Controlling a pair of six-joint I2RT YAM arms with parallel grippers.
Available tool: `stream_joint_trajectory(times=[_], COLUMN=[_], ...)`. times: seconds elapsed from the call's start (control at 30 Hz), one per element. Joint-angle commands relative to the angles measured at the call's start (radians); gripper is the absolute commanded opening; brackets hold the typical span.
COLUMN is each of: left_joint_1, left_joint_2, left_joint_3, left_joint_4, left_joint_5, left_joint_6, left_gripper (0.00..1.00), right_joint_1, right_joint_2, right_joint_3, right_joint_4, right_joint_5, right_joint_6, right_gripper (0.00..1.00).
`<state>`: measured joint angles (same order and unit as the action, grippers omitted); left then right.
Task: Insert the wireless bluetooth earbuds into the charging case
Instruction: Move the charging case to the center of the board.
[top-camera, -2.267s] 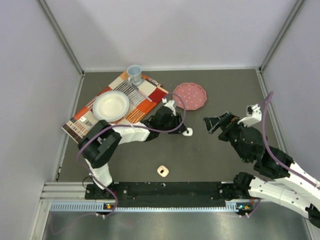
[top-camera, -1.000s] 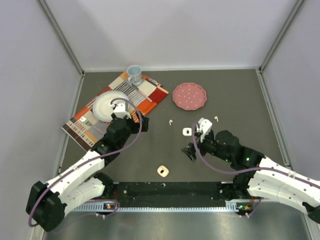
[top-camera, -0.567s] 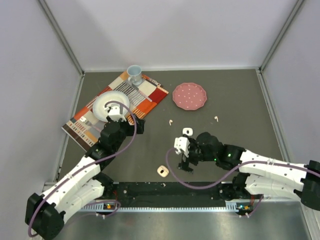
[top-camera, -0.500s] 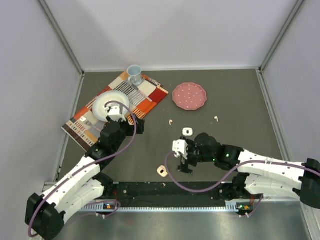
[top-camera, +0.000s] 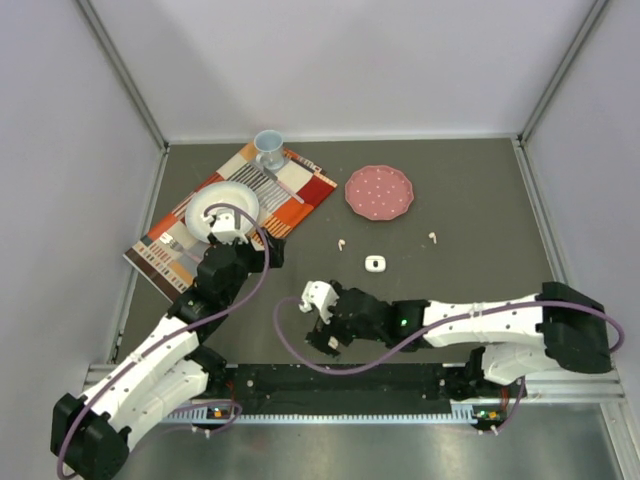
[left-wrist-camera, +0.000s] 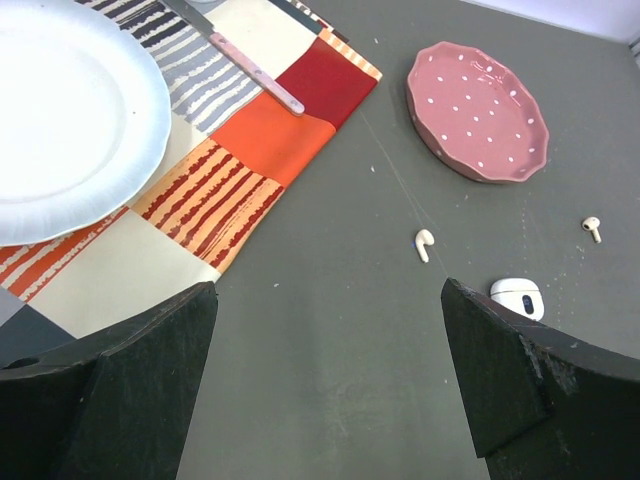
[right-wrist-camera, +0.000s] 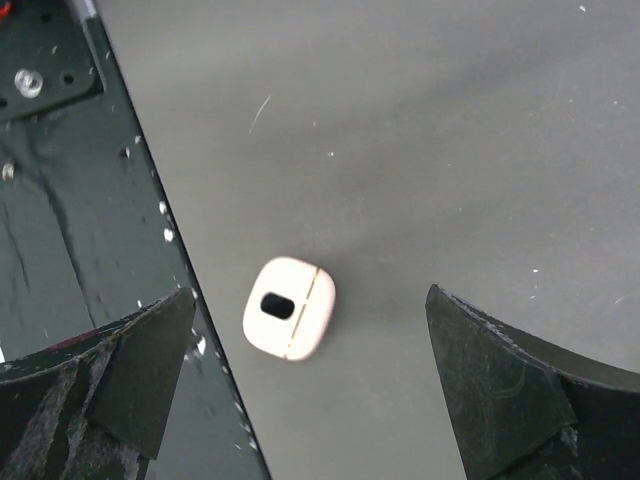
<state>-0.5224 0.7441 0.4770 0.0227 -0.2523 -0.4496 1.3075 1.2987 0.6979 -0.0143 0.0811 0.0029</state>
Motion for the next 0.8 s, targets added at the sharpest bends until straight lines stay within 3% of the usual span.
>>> stream_joint_trajectory(times=[0.0,0.17,0.37,0.57,0.67,0.77], left_joint_1=[0.013,0.022,0.028,0.033,0.033,0.035], left_joint_2=[-0.018,-0.023,-0.037,-0.034,-0.023,-0.015], left_joint_3=[-0.011,-0.015,-0.02,-0.023,-0.026,-0.025], left_joint_4=[-0.001,-0.01,-0.017,-0.006,0.005,0.006], left_joint_5=[-0.019,-0.016,-0.013,-0.002,0.018,0.022], left_joint_6=[0.006,0.008,0.011,-0.008,-0.017,-0.018], left_gripper=[0.99,0.99,0.99,0.99,0.99,0.99], right_joint_1=[0.085,0.131,0.133,0.134,0.133,0.133], right_joint_2=[0.092,0.151,0.027,0.04,0.062,0.077], right_joint_3=[0.142,0.177,0.023,0.011,0.015,0.018], right_joint_4=[-0.085,-0.151,-0.009,-0.036,-0.038,-0.036], right_joint_5=[0.297,0.335,0.316,0.253,0.24,0.22], right_joint_6=[0.253,0.365,0.439,0.417,0.43,0.436], right_gripper=[0.99,0.99,0.96,0.85,0.7,0.7])
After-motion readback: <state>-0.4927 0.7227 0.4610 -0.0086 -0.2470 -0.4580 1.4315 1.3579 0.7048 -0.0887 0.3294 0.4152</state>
